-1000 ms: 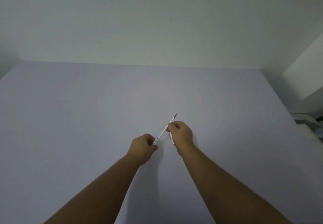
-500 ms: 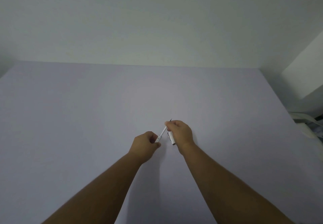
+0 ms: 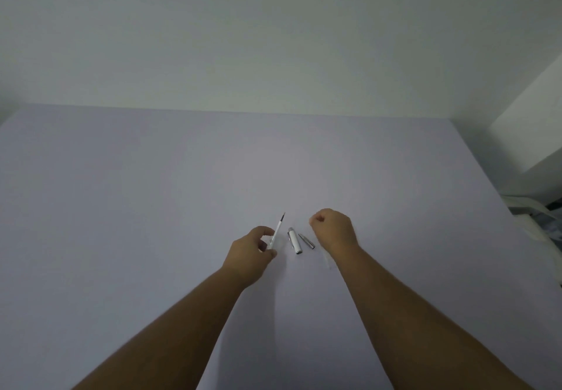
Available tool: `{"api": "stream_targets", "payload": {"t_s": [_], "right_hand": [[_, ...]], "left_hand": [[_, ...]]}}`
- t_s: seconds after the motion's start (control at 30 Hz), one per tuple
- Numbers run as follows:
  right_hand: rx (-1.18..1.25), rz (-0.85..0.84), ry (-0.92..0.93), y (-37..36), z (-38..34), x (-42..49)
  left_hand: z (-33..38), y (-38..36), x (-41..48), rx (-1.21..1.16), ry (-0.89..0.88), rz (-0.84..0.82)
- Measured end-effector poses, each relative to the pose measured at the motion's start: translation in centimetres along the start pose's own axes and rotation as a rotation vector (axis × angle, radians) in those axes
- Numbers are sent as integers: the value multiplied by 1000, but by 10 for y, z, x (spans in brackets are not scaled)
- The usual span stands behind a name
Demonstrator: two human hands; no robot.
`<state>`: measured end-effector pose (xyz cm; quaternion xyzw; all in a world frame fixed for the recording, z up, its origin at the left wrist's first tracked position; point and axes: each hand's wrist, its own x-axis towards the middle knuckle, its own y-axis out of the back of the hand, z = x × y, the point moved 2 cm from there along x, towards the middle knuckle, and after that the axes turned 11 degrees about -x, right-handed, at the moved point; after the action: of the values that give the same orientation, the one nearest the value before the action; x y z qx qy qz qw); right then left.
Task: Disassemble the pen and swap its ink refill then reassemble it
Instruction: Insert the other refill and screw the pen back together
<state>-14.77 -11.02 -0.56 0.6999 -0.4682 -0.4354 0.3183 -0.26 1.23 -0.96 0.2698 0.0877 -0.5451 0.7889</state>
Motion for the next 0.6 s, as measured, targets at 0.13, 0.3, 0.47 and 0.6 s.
{"api": "stream_targets", "payload": {"t_s": [0.13,0.3,0.47,0.6], "right_hand": [[-381,-42,123,-14,7,1],[-558,-37,241,-29,8,2],[-183,-2,97,-20,3,4],[456,-51,-24,-4,-13,4]], "left_hand": [[-2,-1,1,-10,0,-17],[-4,0,3,-1,2,-15],[-3,1,3,12,-3,-16],[2,0,3,39,-16,-27]]}}
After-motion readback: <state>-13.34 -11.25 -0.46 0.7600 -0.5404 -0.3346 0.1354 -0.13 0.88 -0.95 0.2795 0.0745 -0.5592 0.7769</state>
